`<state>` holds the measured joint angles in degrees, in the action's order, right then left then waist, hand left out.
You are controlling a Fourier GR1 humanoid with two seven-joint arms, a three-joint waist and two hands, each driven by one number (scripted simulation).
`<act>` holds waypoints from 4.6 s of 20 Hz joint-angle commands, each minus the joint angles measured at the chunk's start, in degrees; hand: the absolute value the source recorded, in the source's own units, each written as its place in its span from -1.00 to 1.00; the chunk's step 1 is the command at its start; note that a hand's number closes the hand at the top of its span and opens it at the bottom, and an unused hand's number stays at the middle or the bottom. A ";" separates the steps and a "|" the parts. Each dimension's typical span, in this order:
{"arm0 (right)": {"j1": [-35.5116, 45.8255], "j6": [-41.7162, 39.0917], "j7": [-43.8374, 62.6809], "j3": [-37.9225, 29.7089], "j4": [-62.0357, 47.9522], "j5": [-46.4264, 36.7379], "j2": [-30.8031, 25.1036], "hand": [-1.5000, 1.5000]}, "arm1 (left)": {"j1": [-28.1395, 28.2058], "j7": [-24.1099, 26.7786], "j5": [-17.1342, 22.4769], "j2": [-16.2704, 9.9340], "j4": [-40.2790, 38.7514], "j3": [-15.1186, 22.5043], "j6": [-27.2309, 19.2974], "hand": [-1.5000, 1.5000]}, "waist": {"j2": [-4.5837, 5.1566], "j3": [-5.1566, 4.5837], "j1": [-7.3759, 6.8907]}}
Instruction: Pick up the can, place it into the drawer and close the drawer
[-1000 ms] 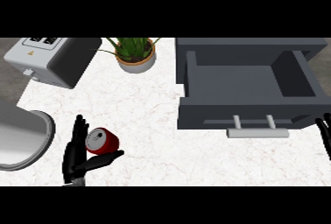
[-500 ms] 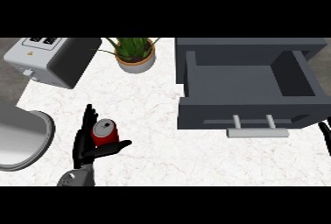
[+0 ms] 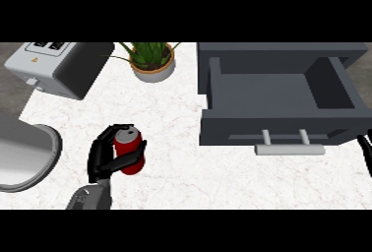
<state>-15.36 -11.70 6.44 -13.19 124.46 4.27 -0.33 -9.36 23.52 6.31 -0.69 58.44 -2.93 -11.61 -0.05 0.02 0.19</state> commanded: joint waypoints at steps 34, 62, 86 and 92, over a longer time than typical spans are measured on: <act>-4.02 -0.92 2.21 -4.20 6.09 7.33 -2.85 -1.00 | -25.81 -32.30 -5.59 0.09 20.01 7.95 -3.09 1.00 | 0.01 -0.01 0.59; 0.68 -1.47 -1.90 -2.67 -1.78 1.73 -1.88 -1.00 | -70.55 -35.91 4.59 0.69 -17.62 15.72 -17.92 1.00 | 0.63 0.06 2.36; 9.75 2.22 3.24 -0.03 -2.28 -0.95 -2.04 -1.00 | -75.18 -25.26 19.86 0.69 -33.56 32.12 -25.42 1.00 | 1.46 0.12 5.56; 6.15 0.16 0.52 -0.71 -1.80 0.54 -1.87 -1.00 | -73.40 -23.29 21.10 0.69 -36.12 34.72 -26.00 1.00 | 1.44 0.14 6.17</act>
<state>-8.36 -11.12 7.37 -14.20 121.77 4.64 -2.40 -83.94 -1.02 26.35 0.00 23.28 29.96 -36.58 1.41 0.17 6.05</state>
